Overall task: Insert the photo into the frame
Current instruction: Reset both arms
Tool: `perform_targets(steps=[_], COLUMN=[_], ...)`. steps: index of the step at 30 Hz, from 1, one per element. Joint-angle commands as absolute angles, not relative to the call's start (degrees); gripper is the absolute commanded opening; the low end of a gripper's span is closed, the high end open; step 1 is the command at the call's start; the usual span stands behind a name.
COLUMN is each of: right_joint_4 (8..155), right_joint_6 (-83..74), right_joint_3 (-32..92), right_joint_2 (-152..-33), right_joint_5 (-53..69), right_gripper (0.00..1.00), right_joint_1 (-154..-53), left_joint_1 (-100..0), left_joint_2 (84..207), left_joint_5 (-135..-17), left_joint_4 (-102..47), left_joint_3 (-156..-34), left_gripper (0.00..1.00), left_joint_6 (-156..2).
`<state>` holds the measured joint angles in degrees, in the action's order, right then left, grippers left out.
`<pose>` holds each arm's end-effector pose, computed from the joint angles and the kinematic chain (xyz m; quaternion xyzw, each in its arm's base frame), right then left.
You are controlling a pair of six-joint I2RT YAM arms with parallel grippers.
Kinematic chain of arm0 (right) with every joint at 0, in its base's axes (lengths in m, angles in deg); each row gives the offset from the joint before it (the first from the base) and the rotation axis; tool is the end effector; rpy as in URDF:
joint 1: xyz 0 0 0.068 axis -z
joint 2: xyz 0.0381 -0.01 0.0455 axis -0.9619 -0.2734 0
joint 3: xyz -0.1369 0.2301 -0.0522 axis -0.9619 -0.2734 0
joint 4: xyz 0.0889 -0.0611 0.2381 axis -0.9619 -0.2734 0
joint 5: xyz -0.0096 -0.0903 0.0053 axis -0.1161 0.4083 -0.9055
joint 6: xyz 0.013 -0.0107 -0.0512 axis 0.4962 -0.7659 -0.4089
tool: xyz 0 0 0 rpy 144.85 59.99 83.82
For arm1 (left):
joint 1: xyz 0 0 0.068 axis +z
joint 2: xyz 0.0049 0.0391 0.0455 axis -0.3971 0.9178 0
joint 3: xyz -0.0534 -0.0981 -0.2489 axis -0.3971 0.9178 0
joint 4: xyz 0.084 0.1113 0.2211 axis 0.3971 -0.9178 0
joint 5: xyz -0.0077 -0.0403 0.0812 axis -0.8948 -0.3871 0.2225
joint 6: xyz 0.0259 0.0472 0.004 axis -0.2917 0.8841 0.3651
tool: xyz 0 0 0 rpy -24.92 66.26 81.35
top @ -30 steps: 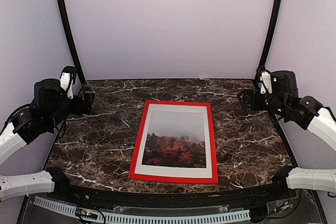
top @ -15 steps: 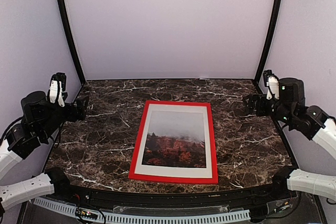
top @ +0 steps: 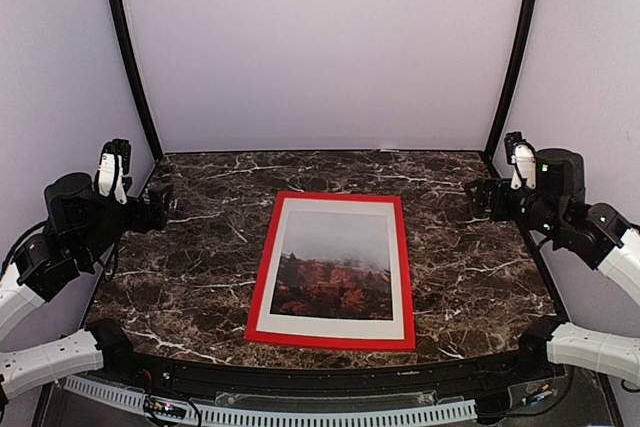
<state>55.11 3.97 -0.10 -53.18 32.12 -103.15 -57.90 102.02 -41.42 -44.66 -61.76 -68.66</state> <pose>0.1475 0.0703 0.3224 -0.0207 0.8301 0.0932 0.5494 0.1205 -0.0635 0.3274 0.0536 0.7467 -0.0416 0.6616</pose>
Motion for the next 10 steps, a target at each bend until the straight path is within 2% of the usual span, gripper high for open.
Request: perform_targets(steps=[1, 10], right_joint_4=[57.41, 57.98], right_joint_6=[3.53, 3.58], right_joint_3=[-0.94, -1.27], right_joint_2=[-52.48, -52.07], right_joint_5=[32.84, 33.03], right_gripper=[0.99, 0.99], right_joint_1=[-103.56, -103.56], left_joint_1=[-57.58, -57.58], left_joint_2=[101.84, 101.39], left_joint_5=[-41.56, -41.64], left_joint_4=[-44.59, -44.9], left_joint_3=[-61.59, -61.5], left_gripper=[0.99, 0.99], left_joint_6=[-68.18, -68.38])
